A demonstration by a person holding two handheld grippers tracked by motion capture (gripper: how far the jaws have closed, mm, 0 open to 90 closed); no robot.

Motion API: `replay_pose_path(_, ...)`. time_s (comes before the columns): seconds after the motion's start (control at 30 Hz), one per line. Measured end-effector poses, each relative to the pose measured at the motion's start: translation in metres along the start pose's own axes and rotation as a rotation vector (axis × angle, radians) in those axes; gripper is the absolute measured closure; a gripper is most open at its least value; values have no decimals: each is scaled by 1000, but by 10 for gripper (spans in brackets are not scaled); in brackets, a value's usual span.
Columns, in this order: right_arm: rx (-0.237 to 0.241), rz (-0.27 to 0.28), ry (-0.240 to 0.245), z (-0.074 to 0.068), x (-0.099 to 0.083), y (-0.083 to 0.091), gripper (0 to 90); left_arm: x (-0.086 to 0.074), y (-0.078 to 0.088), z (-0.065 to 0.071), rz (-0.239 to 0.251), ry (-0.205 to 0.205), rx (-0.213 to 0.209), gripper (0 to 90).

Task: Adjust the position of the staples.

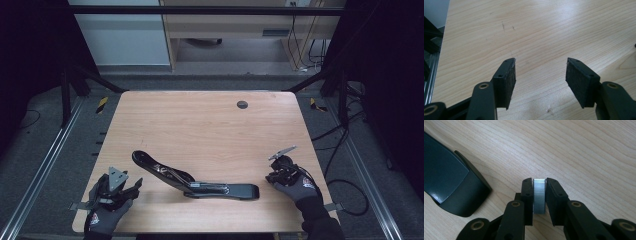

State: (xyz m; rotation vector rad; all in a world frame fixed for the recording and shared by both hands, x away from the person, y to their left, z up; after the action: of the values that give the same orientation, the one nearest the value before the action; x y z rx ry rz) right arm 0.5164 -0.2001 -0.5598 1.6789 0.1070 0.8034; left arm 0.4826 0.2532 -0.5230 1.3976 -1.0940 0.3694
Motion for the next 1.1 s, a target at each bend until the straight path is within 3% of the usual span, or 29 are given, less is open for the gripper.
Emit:
replay_pose_path(0.27, 8, -6, 2, -1, 0, -1, 786, 0, 0, 0, -2, -1, -1, 408)
replay_pose_path(0.53, 15, 33, 19, -5, 4, 8, 786, -1, -1, 1, -3, -1, -5, 409)
replay_pose_path(0.67, 20, 76, 57, -8, 10, 17, 786, 0, 0, 0, -1, 1, -8, 409)
replay_pose_path(0.77, 39, 103, 50, -12, 16, 28, 786, -1, 0, 1, -2, 2, -12, 410)
replay_pose_path(1.0, 53, 173, 100, -18, 30, 48, 786, -1, -1, 0, -1, 1, -14, 410)
replay_pose_path(1.1, 85, 208, 133, -23, 36, 53, 786, 0, -1, 0, 0, 3, -13, 410)
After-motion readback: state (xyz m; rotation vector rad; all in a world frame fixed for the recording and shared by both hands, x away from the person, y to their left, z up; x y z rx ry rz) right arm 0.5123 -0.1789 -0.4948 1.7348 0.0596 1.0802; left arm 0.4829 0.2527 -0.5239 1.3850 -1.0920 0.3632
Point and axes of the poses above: each handheld gripper's, and its own axes: y roughly backward along the jaws, x roughly out of its top, z roughly to its right, the point moved 10 cm from there along -y, roughly forward along the jaws, and after that the axes turned 1 degree about -y, right-handed, at the moved point
